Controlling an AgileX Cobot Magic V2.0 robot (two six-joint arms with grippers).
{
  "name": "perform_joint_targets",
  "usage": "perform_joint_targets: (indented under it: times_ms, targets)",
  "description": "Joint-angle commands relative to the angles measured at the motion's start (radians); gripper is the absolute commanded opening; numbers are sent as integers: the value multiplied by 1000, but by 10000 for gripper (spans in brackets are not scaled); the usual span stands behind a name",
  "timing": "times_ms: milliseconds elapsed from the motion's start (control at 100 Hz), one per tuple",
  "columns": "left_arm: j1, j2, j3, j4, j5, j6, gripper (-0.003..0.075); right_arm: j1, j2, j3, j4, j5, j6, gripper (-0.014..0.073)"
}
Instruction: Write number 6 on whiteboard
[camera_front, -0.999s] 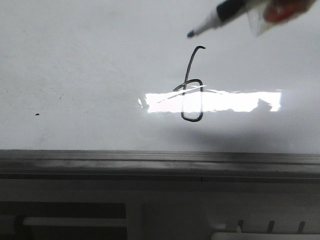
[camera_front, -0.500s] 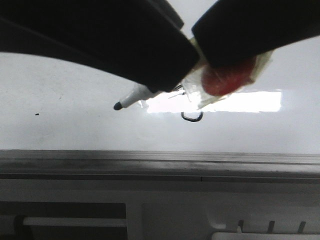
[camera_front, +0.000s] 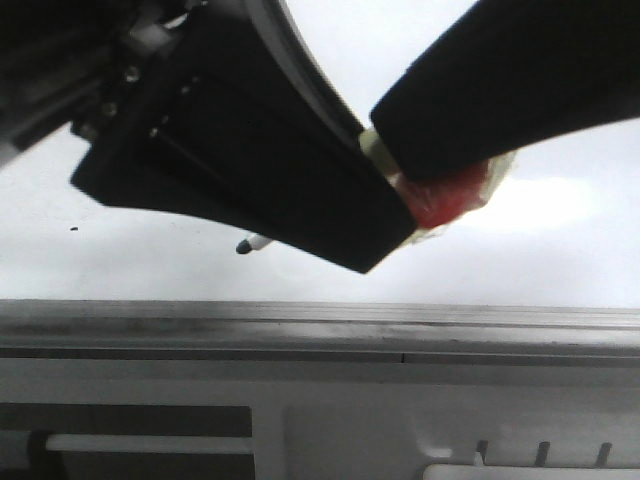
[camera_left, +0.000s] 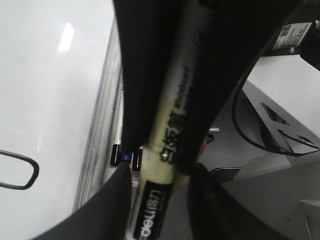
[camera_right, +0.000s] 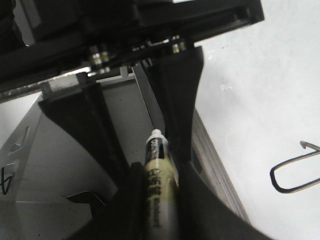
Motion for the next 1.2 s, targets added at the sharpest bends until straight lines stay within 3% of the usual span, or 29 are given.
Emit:
perform_joint_targets:
  times_ms: [0, 150, 390, 480, 630, 740, 900, 999, 1119, 1189]
  targets:
    - [-8, -16, -35, -56, -36, -2, 139, 0, 0, -35, 30, -48, -11, -45]
    - [-8, -16, -35, -56, -38, -2, -21, 0, 10, -35, 30, -47, -11, -45]
    - [-8, -16, -35, -56, -36, -2, -19, 0, 20, -35, 30, -53, -11, -22]
    - [-8, -16, -35, -56, -36, -2, -19, 0, 20, -35, 30, -73, -11, 106]
    - [3, -18, -35, -50, -29, -4, -19, 0, 3, -35, 30, -125, -11, 444]
    - [52, -27, -35, -52, -4, -67, -19, -5, -51, -35, 28, -181, -11, 519]
    - [160, -65, 8, -172, -39, -155, -19, -61, -175, -35, 28, -261, -11, 440]
    - [186, -82, 64, -354, -127, -160, -19, -114, -249, -35, 34, -278, -9, 252]
    - [150, -84, 140, -527, -322, -160, -19, -170, -303, -35, 36, -274, 17, -71]
    - [96, -84, 174, -552, -503, -160, -19, -196, -312, -35, 40, -259, 19, -65]
